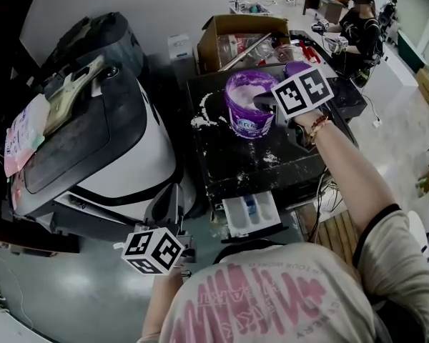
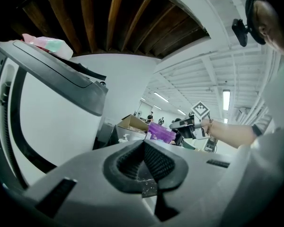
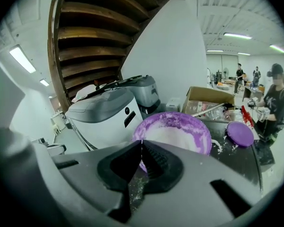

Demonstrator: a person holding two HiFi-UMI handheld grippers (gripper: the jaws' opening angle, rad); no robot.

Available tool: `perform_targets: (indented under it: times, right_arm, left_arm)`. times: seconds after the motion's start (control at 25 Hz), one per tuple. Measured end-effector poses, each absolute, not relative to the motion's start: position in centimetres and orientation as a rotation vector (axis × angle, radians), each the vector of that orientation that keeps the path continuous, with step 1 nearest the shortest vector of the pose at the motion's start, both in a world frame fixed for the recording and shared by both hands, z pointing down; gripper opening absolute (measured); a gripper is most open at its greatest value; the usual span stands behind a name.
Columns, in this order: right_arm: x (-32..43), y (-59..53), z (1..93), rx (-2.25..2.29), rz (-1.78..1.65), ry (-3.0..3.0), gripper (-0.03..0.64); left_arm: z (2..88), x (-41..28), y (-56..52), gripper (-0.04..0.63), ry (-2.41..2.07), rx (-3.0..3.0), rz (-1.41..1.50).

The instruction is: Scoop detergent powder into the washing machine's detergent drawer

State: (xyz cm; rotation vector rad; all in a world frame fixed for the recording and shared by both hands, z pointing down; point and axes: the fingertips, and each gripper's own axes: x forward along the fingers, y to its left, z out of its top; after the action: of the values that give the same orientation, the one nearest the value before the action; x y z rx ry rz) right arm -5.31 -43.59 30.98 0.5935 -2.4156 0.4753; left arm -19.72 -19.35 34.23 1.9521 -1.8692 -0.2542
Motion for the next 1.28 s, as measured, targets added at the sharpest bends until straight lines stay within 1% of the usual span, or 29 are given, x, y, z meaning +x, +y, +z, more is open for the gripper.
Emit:
perform_targets:
  times: [0.32,0.68,1.08,1.28]
  right_arm:
    - [-5.4,-43.4,30.8,0.671,0.488,-2.439,0.005]
    - [-5.8,-43.7,30.2,0.745,0.627,-2.527,0.005]
    - [-4.5,-44.3,29.7,0.993,1.006,-2.692,0.004]
    - [-3.3,-44.6,30.1,1.124,1.290,-2.742,0.005]
  left_arm:
    - [34.3,-19.7,-19.5,0.002,-1.842,1.976,-0.262]
    - [34.4,-19.8,-19.9,0.002,-1.824,1.982,-0.279]
    - [34.3,-19.8,-20.5,0.002,-1.801,1.999,-0.298]
    - [33.8,-19.9,-20.7,0.002,-1.792,2.015,-0.321]
